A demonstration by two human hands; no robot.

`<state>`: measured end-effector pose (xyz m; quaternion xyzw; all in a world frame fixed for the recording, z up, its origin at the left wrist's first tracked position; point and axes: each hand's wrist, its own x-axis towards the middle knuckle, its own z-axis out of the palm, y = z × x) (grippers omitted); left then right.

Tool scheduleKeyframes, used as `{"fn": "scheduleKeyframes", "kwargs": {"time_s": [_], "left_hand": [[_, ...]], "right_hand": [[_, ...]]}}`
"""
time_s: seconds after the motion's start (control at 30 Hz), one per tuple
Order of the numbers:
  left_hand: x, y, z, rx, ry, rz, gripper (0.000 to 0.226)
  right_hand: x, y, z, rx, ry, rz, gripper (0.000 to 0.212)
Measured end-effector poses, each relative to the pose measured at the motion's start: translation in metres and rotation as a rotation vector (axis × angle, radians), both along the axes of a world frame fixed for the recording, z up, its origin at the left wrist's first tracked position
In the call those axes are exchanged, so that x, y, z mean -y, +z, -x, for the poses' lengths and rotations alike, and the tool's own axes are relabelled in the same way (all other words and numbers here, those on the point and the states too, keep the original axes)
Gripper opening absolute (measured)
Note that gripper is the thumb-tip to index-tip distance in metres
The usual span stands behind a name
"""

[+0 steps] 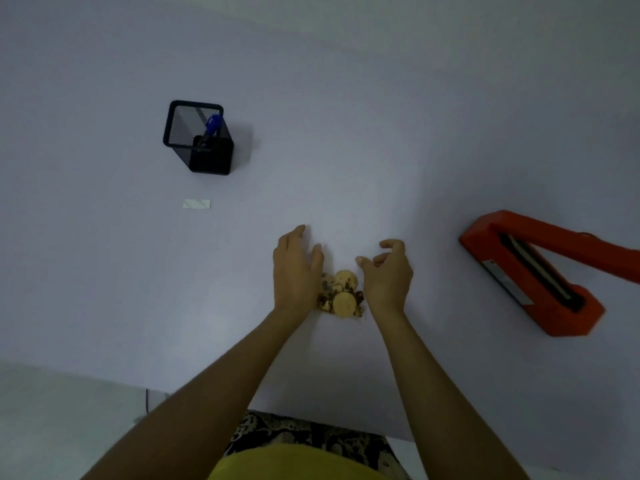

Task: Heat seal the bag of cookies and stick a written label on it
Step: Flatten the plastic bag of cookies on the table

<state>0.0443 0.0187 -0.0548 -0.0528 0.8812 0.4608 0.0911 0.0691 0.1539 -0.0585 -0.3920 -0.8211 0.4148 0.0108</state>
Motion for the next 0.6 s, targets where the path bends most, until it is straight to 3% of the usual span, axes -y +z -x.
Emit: {"fn": "scheduleKeyframes", "kwargs": {"time_s": [0.2,0.37,0.53,0.6], "left_hand": [[-0.009,0.006,0.029,0.224,0.062,-0.094,0.044],[-0.003,0.007,0.041,0.343,-0.034,-0.208,0.009],[0.003,0.038,0.039,0.440,-0.054,-0.530,0.010],[0.004,0.050,0.036,0.461,-0.097,-0.576,0.010]], "right_hand": [[0.001,0.004,0.000,0.009,0.008,0.012,0.039],[-0.005,0.011,0.004,0.031,0.005,0.073,0.041],[-0.025,0.031,0.019,-0.047,-0.114,0.420,0.044],[-0.031,0.043,0.022,-0.088,-0.150,0.622,0.033]]}}
